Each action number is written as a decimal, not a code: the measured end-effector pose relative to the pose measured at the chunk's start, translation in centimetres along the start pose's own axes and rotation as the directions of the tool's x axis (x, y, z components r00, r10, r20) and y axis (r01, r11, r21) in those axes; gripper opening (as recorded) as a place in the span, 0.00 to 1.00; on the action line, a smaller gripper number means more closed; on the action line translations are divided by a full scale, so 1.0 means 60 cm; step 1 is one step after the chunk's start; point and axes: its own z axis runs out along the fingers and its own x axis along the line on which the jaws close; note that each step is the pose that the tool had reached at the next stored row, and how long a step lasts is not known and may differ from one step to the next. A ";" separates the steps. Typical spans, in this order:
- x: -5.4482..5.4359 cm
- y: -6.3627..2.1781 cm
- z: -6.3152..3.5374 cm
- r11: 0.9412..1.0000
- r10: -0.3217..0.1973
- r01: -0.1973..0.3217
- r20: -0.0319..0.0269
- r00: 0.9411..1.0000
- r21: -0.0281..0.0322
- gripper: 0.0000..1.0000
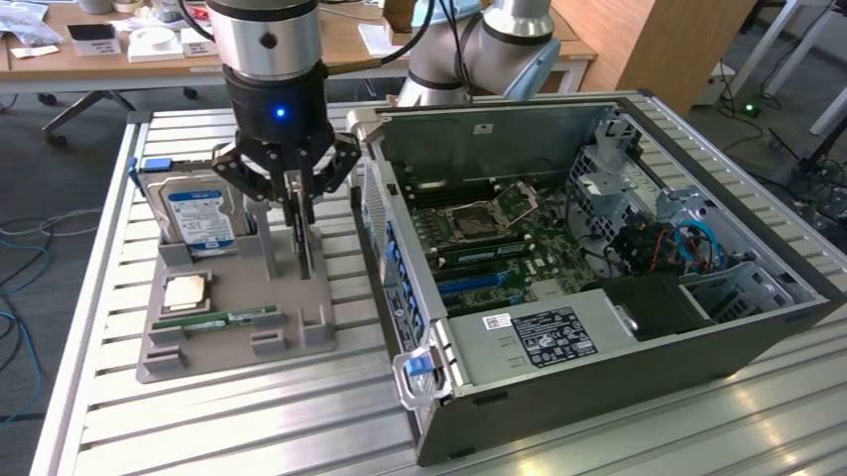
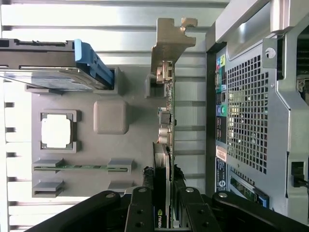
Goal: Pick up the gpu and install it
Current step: 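Pick up the gpu and move the gpu toward the slot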
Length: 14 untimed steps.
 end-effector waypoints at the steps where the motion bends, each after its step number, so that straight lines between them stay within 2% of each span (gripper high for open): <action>1: 0.000 0.000 -0.002 1.000 0.000 0.000 0.000 1.000 0.000 0.26; 14: -0.001 0.002 -0.041 1.000 0.000 0.000 0.000 1.000 0.000 0.26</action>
